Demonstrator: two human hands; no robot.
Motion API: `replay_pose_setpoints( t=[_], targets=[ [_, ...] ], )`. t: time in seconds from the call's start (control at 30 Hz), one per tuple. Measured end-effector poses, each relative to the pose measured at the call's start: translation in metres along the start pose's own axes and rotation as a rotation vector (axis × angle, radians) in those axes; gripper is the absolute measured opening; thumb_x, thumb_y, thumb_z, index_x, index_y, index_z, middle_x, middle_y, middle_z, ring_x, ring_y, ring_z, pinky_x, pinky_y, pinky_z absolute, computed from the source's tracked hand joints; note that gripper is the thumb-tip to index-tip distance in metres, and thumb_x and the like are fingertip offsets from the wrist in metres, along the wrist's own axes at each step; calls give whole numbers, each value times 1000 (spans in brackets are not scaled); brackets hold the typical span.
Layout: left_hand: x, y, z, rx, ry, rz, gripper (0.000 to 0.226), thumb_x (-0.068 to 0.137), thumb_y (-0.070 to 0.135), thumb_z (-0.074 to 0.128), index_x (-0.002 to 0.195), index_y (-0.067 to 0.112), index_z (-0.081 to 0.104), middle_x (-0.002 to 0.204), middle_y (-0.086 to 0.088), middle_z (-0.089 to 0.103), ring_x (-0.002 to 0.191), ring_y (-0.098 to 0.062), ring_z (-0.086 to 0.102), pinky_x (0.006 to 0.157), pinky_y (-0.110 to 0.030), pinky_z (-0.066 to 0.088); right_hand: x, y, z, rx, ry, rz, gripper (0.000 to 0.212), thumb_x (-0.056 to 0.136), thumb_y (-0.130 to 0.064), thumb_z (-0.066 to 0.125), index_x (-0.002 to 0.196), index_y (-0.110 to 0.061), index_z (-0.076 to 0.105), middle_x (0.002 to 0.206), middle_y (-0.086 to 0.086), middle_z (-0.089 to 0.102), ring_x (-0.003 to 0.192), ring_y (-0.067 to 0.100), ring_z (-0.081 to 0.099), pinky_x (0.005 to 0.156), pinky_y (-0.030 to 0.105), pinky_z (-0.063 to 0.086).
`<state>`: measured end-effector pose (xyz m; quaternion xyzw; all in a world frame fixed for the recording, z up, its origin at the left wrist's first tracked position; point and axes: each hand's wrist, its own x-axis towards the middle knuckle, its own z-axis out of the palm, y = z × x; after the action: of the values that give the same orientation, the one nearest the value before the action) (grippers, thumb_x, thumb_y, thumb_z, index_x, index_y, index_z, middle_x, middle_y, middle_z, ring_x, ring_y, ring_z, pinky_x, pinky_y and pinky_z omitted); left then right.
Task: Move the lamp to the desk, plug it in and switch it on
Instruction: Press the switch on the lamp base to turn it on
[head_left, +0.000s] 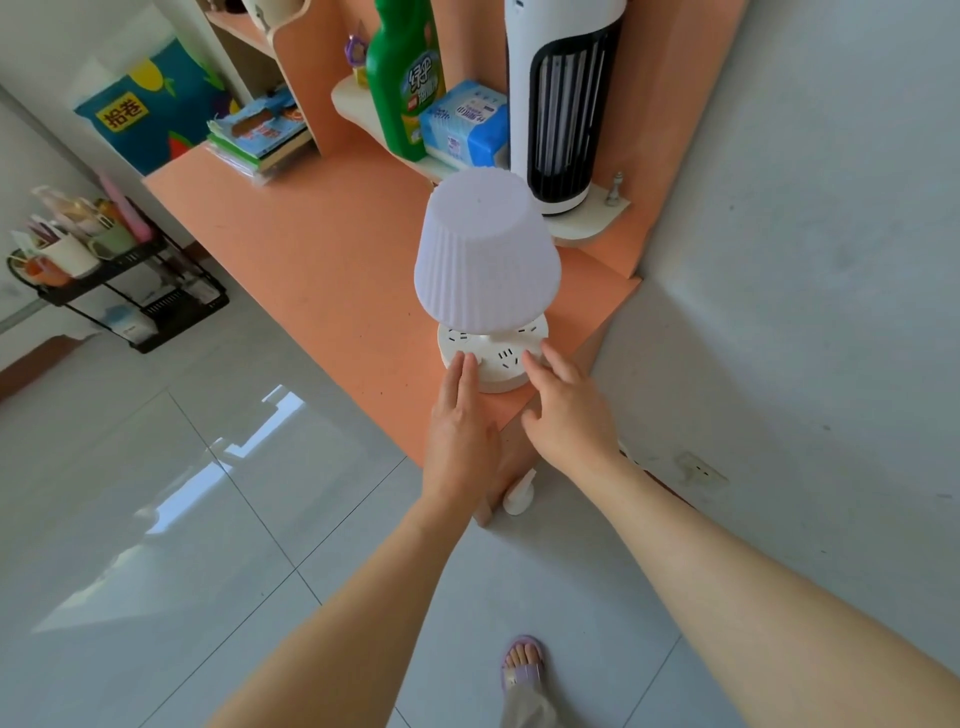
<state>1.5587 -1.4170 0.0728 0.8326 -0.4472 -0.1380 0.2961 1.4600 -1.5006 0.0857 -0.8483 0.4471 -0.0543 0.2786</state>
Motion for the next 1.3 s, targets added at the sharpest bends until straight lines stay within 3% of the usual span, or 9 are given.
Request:
replay_pose_setpoints(
  t=[0.17, 0.33, 0.67, 0.83, 1.07, 1.3],
  targets=[
    [6, -3, -5, 102, -3, 31, 70, 76, -12, 43, 142, 9, 33, 148, -8, 32, 122, -29, 48, 95, -33, 46, -3, -1, 0, -94, -21, -17, 68, 85, -16, 50, 147, -24, 25, 160, -2, 15, 132, 28, 38, 100, 41, 41],
    [9, -7, -4, 195, -3, 29, 74, 71, -14, 42, 140, 12, 36, 145, -2, 36, 112, -28, 51, 83, -30, 45, -3, -1, 0, -141, -23, -14, 69, 84, -16, 51, 147, -25, 23, 160, -4, 13, 131, 27, 39, 99, 43, 43],
    [12, -6, -11, 277, -51, 73, 64, 81, -7, 42, 141, 11, 32, 143, -3, 37, 113, -31, 49, 81, -33, 46, -1, -3, -1, -146, -31, -9, 69, 84, -15, 52, 147, -25, 24, 160, -6, 12, 125, 27, 47, 97, 43, 45],
    [6, -6, -10, 288, -88, 66, 71, 84, -4, 45, 147, 14, 19, 153, -2, 24, 123, -30, 43, 93, -34, 45, -1, -3, -3, -155, -46, -4, 69, 85, -18, 51, 147, -26, 23, 160, -6, 12, 126, 27, 46, 97, 43, 45],
    [0, -11, 0, 221, -153, 59, 77, 88, 19, 46, 148, 16, -3, 160, -3, -2, 143, -28, 16, 111, -30, 25, -2, 0, 1, -168, -39, -4, 72, 86, -20, 52, 149, -30, 18, 161, -9, 7, 124, 24, 50, 88, 38, 50],
    [0, -12, -1, 206, -160, 45, 80, 86, 3, 44, 148, 18, -4, 160, 2, -7, 145, -25, 11, 113, -32, 26, -2, 3, 6, -166, -38, 6, 76, 85, -20, 52, 149, -32, 14, 161, -12, 3, 122, 22, 53, 77, 34, 50]
  ],
)
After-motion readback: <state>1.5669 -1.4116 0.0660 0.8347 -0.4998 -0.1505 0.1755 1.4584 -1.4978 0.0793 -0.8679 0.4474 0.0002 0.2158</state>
